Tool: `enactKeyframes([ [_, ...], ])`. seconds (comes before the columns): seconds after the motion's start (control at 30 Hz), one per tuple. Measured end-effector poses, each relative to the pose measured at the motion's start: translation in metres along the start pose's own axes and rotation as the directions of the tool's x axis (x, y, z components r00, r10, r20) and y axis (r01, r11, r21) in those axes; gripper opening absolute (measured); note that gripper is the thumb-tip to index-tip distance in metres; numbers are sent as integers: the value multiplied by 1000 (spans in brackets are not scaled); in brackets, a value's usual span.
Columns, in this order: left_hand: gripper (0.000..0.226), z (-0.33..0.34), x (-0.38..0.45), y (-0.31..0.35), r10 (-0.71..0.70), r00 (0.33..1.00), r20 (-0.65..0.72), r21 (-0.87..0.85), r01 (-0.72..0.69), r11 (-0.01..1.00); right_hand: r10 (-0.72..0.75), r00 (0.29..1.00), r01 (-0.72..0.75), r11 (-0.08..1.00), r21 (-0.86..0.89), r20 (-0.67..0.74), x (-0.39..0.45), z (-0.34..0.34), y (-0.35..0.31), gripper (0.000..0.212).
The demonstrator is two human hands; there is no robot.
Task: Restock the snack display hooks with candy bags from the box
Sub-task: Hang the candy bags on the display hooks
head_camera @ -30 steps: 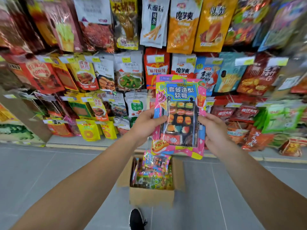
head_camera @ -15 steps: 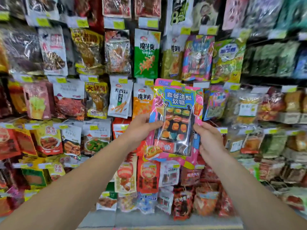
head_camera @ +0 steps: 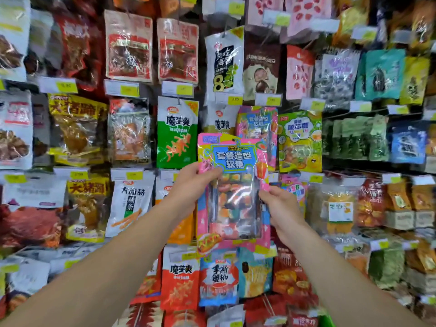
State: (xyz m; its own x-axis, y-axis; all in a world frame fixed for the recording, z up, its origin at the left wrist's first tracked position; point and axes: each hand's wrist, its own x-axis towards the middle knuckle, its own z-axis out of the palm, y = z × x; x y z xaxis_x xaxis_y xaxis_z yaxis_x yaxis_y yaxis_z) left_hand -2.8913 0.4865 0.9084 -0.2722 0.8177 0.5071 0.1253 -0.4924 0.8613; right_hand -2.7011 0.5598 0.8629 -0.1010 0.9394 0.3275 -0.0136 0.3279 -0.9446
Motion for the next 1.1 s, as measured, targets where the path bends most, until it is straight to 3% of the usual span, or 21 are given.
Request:
enactKeyframes([
  [0.1,6,12,31,-4,27,999,-37,5,-27,1000,-24,1000,24,996,-82,10,26,-5,-8,43],
  [0.2,6,26,66,-12,72,993,-93,51,-68,996,-149,989,143,967,-212,-11,65,-17,-16,10],
  [0.23,5,29,74,-14,84,991,-107,60,-78,995,-196,981,187,947,-261,-8,74,-20,-20,9],
  [0.4,17,58,127,-27,106,977,-184,67,-95,993,-403,915,379,823,-424,36,147,-36,-52,36],
  [0.53,6,76,168,-35,99,973,-207,73,-86,994,-592,803,516,636,-573,67,207,-48,-76,42],
  [0.7,26,98,202,-40,100,956,-276,116,-70,991,-716,675,625,430,-651,176,263,-61,-103,60],
  [0.77,21,103,215,-40,106,947,-305,154,-60,986,-749,626,644,337,-687,219,279,-61,-113,64],
  [0.83,10,110,223,-37,121,940,-320,189,-62,980,-753,604,645,269,-716,261,292,-62,-122,68],
  [0.97,16,120,239,-35,126,936,-330,196,-62,979,-716,617,602,162,-782,327,316,-62,-131,69],
  [1.1,11,129,254,-36,147,926,-347,193,-84,978,-736,606,613,191,-766,301,337,-59,-131,58],
])
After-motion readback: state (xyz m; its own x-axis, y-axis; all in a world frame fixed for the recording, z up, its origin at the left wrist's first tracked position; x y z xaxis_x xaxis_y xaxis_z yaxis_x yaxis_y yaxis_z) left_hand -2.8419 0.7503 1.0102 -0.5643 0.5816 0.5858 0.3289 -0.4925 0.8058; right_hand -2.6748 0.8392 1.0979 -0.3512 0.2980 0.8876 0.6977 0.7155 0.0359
